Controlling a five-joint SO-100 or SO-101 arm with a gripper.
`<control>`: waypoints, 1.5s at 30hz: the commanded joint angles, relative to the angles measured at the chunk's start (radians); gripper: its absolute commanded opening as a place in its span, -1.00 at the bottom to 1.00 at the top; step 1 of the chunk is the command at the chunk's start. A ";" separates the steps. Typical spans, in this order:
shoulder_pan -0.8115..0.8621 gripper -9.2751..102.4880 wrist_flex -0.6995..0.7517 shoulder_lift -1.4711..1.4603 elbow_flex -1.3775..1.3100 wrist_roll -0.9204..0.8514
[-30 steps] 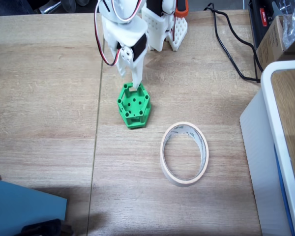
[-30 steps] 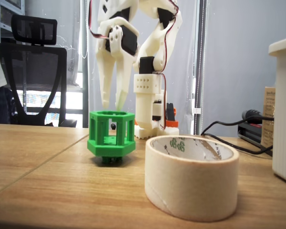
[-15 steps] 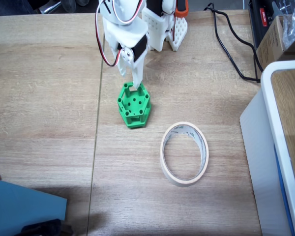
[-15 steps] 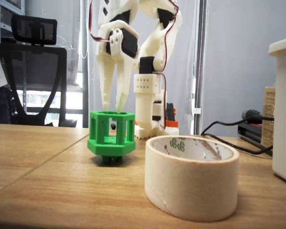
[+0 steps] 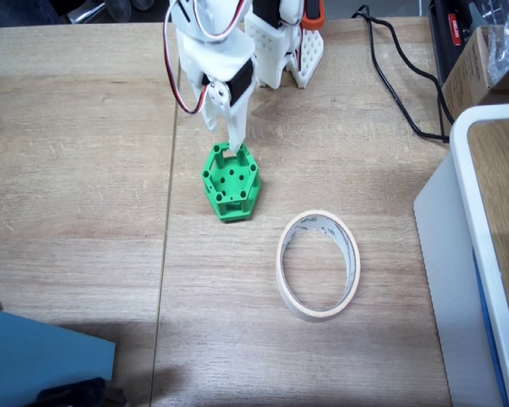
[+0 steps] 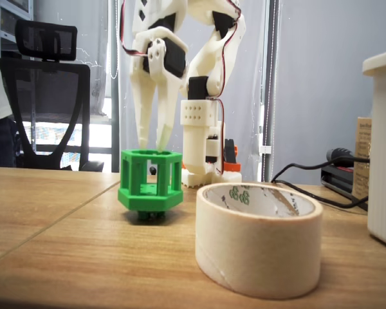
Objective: Grasp a component and put it in the bin.
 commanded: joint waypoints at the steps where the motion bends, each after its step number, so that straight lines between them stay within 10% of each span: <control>1: -0.008 -0.53 0.000 -0.048 -0.124 0.002; 45: -0.002 -0.59 -0.015 -0.373 -0.106 0.002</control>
